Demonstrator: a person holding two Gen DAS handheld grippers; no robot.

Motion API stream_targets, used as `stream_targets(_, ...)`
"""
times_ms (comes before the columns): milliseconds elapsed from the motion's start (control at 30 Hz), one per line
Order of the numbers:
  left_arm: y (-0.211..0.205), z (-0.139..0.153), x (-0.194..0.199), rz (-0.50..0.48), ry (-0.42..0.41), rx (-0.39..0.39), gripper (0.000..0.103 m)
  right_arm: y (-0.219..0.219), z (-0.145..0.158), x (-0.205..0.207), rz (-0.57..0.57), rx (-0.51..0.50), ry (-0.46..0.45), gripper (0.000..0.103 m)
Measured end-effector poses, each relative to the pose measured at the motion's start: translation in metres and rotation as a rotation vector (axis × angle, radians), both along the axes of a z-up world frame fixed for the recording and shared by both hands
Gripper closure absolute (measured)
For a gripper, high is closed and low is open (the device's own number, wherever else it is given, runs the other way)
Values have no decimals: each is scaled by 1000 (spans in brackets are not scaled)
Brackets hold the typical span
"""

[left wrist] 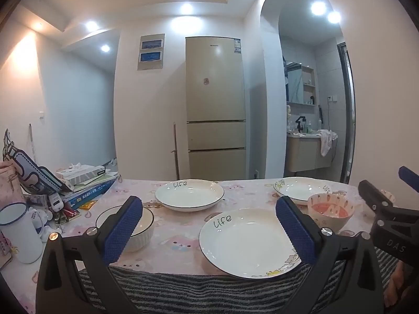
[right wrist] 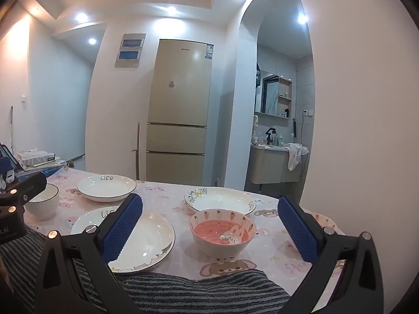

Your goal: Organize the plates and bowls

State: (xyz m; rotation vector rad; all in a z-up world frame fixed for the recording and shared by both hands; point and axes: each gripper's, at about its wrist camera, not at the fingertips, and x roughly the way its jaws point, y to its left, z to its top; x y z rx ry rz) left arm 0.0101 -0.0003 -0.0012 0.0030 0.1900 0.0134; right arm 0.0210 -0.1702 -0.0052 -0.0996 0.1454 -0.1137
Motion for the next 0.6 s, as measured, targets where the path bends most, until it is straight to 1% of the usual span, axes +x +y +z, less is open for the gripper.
stream_targets(300, -2, -1, -6, -7, -23, 13, 0, -2, 0, 0, -2, -1, -9, 0)
stream_targets(600, -3, 0, -9, -9, -33, -7, 0, -2, 1, -3, -3, 6, -17, 0)
